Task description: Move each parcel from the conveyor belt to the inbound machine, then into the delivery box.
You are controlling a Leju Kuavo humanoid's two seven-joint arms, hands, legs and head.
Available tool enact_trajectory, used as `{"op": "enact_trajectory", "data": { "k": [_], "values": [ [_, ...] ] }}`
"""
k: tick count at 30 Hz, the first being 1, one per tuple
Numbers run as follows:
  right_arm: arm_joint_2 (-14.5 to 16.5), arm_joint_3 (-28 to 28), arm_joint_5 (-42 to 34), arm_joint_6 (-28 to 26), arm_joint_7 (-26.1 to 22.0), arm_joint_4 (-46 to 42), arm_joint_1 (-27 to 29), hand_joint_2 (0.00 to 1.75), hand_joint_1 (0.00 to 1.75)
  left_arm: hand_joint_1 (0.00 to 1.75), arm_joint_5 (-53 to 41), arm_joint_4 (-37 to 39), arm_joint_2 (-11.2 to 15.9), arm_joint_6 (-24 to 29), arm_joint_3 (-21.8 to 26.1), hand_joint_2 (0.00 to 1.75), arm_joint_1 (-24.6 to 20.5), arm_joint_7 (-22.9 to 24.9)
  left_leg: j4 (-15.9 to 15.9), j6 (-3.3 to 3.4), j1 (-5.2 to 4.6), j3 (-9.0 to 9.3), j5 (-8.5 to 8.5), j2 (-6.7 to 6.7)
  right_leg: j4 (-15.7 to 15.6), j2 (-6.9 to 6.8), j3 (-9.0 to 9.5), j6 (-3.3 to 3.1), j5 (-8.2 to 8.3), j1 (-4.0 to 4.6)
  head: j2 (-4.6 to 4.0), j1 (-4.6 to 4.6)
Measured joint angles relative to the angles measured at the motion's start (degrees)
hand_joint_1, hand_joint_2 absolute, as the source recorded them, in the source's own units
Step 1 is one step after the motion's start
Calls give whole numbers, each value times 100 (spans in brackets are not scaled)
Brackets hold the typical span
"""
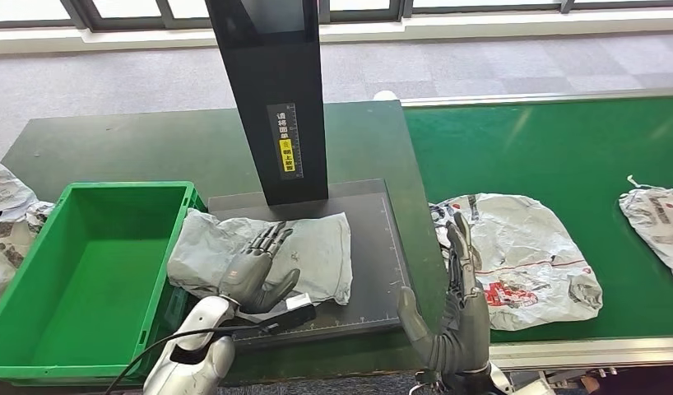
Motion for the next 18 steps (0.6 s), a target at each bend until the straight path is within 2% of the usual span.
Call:
{"op": "enact_trajectory", "data": {
  "k": [5,9,12,16,18],
  "values": [
    [2,-15,-7,39,1,1,-6,175,0,0,-201,477,62,76,-11,0,-138,163,0,0,0,0,0,0,0,0,1,0,0,0,0,0],
    [2,-15,-8,42,1,1,-7,175,0,0,-355,735,80,184,-11,175,-230,327,0,0,0,0,0,0,0,0,1,0,0,0,0,0],
    [2,-15,-10,71,1,2,-20,175,0,0,-664,1023,89,401,-10,175,-359,696,0,0,0,-1,0,-1,0,-1,2,0,0,0,0,0],
    [4,-15,-29,153,1,11,-80,175,0,175,-869,1509,115,844,12,175,-537,887,-1,0,0,1,0,-1,1,-1,5,0,0,0,0,0],
    [4,-15,-43,171,2,27,-103,175,0,175,-921,1643,123,1111,26,175,-569,886,-1,-1,1,2,0,-1,1,-1,6,0,0,0,0,0]
  ]
}}
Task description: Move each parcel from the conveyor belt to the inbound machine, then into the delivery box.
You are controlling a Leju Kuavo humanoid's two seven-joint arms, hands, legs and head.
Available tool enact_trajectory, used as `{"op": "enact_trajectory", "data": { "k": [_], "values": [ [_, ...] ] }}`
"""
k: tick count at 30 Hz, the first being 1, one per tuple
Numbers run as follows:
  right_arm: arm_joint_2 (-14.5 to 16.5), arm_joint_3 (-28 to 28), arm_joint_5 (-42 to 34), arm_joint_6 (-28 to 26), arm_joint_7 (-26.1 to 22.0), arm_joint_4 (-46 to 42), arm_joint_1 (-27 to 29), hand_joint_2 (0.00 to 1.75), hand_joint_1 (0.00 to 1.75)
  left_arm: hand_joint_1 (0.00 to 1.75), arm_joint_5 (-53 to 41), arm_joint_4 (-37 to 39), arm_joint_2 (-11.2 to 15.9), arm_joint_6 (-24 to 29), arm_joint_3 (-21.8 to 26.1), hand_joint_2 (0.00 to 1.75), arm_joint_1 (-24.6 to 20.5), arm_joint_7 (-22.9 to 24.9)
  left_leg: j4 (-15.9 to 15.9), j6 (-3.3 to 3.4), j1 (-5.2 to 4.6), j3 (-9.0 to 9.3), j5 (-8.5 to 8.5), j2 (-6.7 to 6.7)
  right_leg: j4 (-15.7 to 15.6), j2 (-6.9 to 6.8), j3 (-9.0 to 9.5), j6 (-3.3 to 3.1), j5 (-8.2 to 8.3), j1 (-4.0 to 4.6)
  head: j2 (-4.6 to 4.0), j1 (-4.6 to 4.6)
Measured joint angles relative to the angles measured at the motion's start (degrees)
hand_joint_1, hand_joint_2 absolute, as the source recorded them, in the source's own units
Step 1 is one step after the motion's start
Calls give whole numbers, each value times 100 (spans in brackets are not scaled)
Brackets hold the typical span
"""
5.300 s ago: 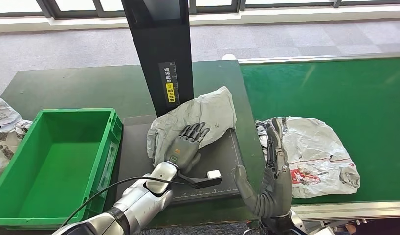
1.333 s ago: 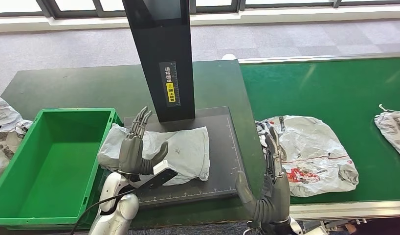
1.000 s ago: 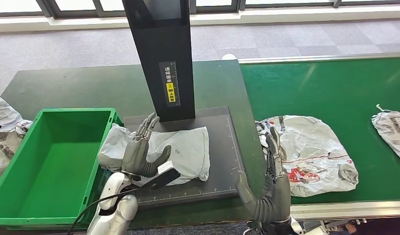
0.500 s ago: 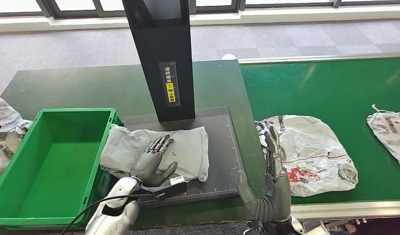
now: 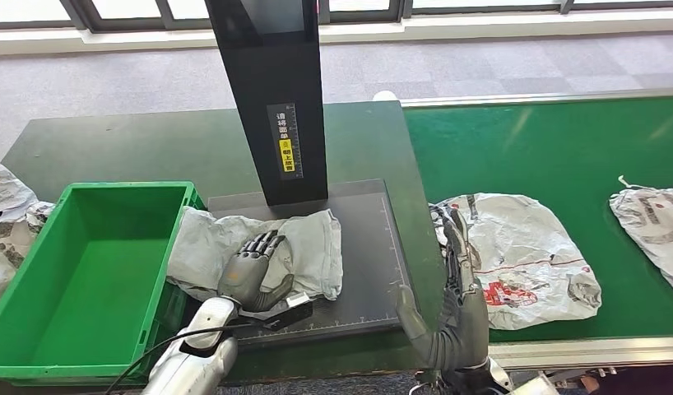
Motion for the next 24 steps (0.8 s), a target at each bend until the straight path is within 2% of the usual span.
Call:
{"op": "enact_trajectory", "data": {
  "k": [4,10,24],
  "values": [
    [0,0,-16,3,-1,19,-5,175,0,175,-191,66,4,464,11,175,-1,25,0,0,0,1,0,0,0,0,2,0,0,0,0,0],
    [0,0,-12,-46,-1,23,4,175,0,175,-273,-142,-18,764,11,175,96,229,0,-1,0,5,1,1,1,3,2,-1,1,0,0,0],
    [-7,0,-27,-202,-1,23,57,175,0,175,-277,-560,-123,855,9,175,319,186,0,-1,0,3,0,1,0,2,-1,-1,0,0,0,0]
  ]
}}
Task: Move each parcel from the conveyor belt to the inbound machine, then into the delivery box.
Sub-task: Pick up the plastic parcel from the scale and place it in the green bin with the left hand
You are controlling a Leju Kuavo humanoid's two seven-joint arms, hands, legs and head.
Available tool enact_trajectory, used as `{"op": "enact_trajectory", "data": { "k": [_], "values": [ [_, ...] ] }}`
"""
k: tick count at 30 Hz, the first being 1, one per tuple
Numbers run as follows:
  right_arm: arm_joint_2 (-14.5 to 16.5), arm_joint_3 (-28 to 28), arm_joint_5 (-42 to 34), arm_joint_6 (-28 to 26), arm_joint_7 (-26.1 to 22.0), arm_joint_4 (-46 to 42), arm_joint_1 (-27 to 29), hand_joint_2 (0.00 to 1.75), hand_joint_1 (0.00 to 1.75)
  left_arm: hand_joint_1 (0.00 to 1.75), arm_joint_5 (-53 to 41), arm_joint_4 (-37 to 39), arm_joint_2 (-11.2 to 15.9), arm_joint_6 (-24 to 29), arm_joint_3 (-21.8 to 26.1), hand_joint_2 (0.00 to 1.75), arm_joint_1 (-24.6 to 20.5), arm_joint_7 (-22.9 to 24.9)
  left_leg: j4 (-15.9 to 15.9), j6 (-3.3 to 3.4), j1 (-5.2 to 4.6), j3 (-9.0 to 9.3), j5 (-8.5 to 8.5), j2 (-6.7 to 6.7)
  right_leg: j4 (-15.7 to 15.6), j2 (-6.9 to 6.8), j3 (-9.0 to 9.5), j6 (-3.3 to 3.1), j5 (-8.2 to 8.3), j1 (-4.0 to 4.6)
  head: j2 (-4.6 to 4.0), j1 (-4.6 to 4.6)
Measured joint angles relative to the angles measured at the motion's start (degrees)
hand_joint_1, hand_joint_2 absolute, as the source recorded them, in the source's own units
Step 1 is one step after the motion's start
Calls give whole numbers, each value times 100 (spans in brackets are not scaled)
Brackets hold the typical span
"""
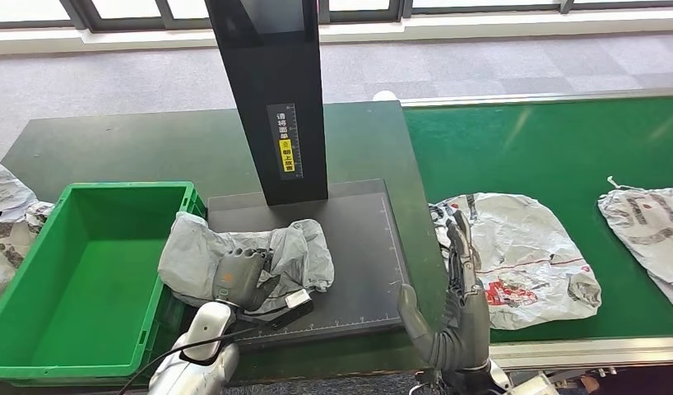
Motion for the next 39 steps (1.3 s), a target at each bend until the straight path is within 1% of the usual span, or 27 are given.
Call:
{"op": "enact_trajectory", "data": {
  "k": [6,7,10,13,18,22,30,39],
  "values": [
    [-6,0,-6,-30,0,0,30,175,0,175,0,-67,-19,123,0,175,42,15,0,0,0,0,0,0,0,0,-1,0,0,0,0,0],
    [-6,0,-5,-38,0,0,34,175,0,175,0,-83,-19,203,0,175,54,21,0,0,0,-1,0,0,0,0,-1,0,0,0,0,0],
    [-7,0,2,-85,0,0,54,175,0,175,-1,-243,-17,668,0,175,127,80,0,0,0,-2,0,0,0,0,-2,0,0,0,0,0],
    [-8,0,31,-131,0,0,64,175,0,175,-1,-688,4,947,0,175,267,211,0,0,0,-4,0,0,0,1,-4,0,0,0,0,0],
    [-6,0,42,-138,0,-2,66,175,0,175,-2,-1554,104,982,-12,175,508,451,0,0,0,-6,0,0,0,0,-6,1,-1,0,0,0],
    [-6,0,42,-105,0,-2,64,175,0,175,-2,-1993,189,983,-36,175,618,533,0,0,0,-6,0,0,0,0,-5,1,-1,0,0,0],
    [-6,0,42,-27,0,-4,57,175,0,175,-2,-2399,318,983,-54,175,735,667,0,0,0,-6,0,0,0,0,-4,0,-1,0,0,0],
    [-6,0,51,-41,-1,-13,59,175,0,175,-2,-2785,548,983,-19,175,801,818,0,0,0,-6,0,0,0,0,-5,0,-1,0,0,0]
  ]
}}
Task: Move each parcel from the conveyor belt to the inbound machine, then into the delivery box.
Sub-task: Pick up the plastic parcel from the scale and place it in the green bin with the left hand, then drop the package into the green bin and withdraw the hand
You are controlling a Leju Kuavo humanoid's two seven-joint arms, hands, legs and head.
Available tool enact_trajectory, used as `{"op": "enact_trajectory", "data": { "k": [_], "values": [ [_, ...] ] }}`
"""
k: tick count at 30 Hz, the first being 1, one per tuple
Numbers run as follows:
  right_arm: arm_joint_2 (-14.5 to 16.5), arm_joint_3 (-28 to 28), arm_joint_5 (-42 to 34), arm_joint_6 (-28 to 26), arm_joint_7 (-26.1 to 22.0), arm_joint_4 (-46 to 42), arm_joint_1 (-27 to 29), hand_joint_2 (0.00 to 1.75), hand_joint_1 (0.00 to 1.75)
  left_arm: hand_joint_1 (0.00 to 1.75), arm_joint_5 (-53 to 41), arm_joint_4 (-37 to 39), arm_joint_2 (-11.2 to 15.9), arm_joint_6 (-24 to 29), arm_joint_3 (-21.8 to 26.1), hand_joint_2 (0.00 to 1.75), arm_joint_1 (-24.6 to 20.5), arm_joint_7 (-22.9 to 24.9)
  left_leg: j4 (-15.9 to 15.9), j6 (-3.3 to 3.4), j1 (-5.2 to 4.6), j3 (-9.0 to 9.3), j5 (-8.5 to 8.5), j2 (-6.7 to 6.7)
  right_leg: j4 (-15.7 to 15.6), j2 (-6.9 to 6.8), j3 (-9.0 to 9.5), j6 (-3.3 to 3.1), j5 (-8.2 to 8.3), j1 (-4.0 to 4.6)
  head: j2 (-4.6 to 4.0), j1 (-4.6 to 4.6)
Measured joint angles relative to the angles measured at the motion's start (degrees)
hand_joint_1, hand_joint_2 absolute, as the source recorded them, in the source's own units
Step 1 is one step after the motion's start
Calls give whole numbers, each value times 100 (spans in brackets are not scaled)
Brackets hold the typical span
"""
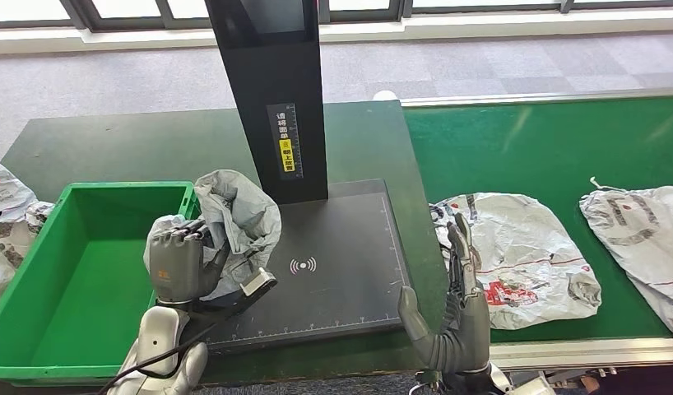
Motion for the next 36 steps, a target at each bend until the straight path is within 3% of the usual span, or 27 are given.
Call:
{"op": "enact_trajectory", "data": {
  "k": [11,20,25,36],
  "values": [
    [0,0,-10,-39,-1,-17,3,175,0,175,0,-526,61,0,540,175,6,-328,0,0,0,0,0,0,1,1,0,0,1,0,0,0],
    [4,0,-108,33,-1,-17,-6,175,0,175,354,-1408,-92,0,1897,175,-46,-1805,-1,-1,1,0,1,1,1,1,-1,-1,-1,2,0,0],
    [36,0,-116,86,-1,-17,-26,175,0,175,741,-1533,-446,0,2875,175,-282,-3090,0,-1,1,-1,1,0,1,0,-1,-1,0,1,0,0],
    [97,0,-120,43,-1,-17,-9,175,0,175,939,-1487,-638,0,4053,175,-791,-3627,0,-2,1,1,2,0,2,1,-2,-2,0,2,0,0]
  ]
}}
